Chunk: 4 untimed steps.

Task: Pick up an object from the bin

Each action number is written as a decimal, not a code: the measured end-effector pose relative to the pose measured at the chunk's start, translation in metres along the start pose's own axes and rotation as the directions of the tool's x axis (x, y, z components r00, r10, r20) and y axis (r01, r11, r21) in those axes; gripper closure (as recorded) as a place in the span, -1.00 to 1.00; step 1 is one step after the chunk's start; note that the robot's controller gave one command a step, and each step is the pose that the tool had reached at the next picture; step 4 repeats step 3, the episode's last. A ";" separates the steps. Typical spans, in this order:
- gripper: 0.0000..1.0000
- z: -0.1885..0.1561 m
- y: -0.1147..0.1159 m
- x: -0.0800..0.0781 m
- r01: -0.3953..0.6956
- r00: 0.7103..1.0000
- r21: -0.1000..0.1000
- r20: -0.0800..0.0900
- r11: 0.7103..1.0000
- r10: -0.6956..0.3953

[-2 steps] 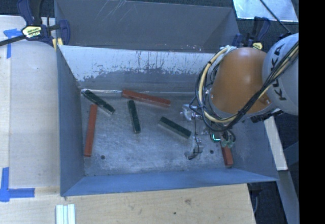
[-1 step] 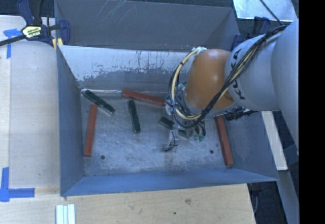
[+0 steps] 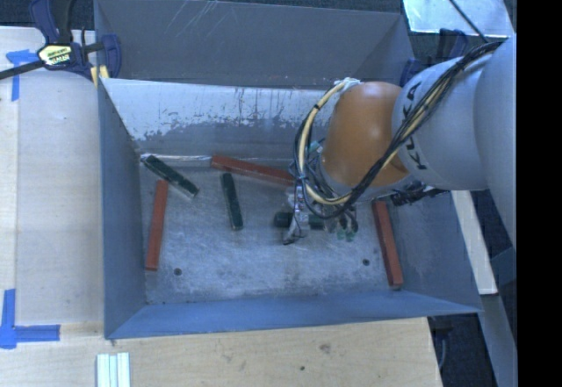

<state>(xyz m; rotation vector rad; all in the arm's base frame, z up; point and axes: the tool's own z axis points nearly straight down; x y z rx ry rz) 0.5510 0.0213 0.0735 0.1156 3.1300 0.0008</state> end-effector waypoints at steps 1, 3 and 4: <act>1.00 -0.242 0.011 0.016 -0.003 1.000 -0.001 0.003 1.000 0.003; 1.00 -0.183 -0.062 0.024 0.137 0.991 0.001 -0.009 0.991 -0.137; 1.00 -0.183 -0.062 0.024 0.137 0.991 0.001 -0.009 0.991 -0.137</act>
Offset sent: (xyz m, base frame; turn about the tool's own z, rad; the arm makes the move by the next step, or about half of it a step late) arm -0.0194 0.0127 0.2361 0.0046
